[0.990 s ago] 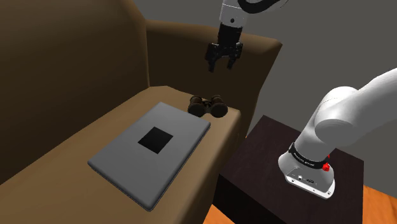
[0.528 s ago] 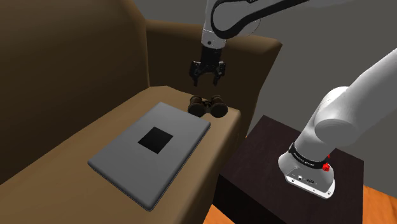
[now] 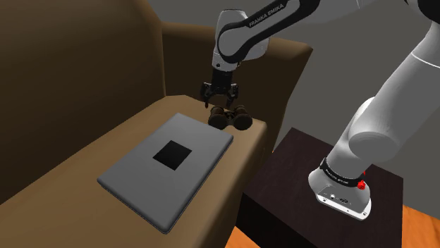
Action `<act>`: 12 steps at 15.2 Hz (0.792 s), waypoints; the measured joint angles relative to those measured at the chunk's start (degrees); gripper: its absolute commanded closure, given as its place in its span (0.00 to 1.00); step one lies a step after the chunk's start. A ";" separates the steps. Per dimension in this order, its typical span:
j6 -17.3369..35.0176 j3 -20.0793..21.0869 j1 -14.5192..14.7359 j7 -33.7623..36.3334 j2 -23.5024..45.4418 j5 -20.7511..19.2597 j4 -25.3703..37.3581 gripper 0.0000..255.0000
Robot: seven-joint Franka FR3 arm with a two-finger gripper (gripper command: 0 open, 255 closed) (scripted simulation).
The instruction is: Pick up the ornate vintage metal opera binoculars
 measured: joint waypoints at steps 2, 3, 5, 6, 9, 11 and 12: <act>1.52 0.08 0.06 -0.21 1.02 0.17 -0.51 0.00; 2.25 0.13 0.11 -0.31 1.44 0.25 -0.83 0.00; 3.26 0.18 0.16 -0.50 1.91 0.39 -1.38 1.00; 3.45 0.19 0.16 -0.54 2.01 0.41 -1.47 1.00; 3.64 0.19 0.17 -0.57 2.06 0.43 -1.53 1.00; 3.68 0.19 0.17 -0.58 2.09 0.42 -1.52 1.00; 3.69 0.19 0.17 -0.59 2.10 0.42 -1.51 1.00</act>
